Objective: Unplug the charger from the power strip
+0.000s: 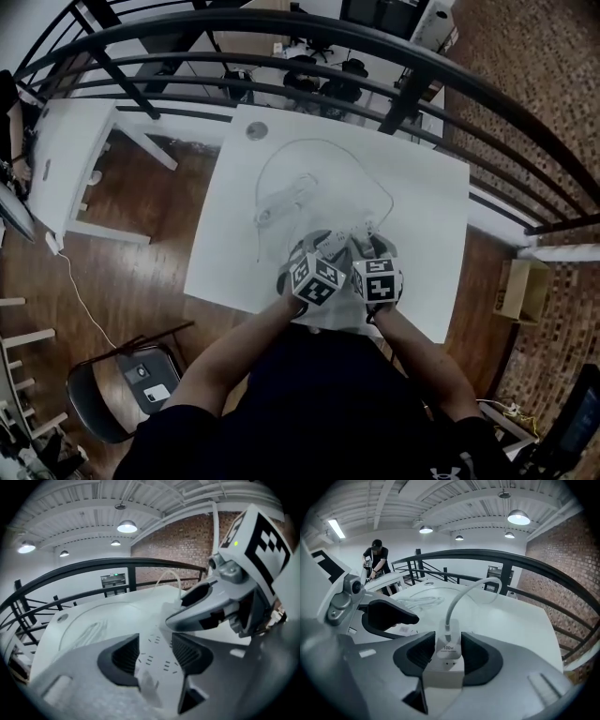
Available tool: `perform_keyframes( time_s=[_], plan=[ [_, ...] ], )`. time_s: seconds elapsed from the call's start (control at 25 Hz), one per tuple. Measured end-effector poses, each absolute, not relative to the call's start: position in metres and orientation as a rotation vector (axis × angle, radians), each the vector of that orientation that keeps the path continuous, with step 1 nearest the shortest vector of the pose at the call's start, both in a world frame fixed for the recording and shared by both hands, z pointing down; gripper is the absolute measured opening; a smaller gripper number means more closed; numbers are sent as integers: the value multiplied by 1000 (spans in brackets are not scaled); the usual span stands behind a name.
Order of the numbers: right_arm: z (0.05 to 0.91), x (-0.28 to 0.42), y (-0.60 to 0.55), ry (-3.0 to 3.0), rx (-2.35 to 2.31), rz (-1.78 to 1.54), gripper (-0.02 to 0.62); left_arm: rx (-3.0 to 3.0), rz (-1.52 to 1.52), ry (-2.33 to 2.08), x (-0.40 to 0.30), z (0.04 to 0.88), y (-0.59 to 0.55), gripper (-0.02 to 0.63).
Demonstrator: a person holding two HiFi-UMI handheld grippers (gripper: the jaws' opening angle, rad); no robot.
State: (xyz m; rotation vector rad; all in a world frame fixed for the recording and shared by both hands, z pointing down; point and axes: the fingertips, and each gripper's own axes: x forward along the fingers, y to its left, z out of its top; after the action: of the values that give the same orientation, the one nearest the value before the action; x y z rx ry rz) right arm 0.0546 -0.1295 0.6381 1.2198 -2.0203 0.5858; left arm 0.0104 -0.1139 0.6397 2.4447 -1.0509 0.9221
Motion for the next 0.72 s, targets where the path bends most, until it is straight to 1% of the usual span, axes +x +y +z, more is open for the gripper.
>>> perform_keyframes(
  time_s=[0.2, 0.32, 0.72],
  plan=[
    [645, 58, -131, -1984, 1237, 573, 164, 2464, 988, -926, 26, 654, -106, 221],
    [643, 56, -130, -1984, 1232, 552, 146, 2464, 1029, -897, 28, 661, -101, 218],
    [639, 54, -129, -2001, 1240, 545, 143, 2452, 1026, -877, 27, 663, -101, 218]
  ],
)
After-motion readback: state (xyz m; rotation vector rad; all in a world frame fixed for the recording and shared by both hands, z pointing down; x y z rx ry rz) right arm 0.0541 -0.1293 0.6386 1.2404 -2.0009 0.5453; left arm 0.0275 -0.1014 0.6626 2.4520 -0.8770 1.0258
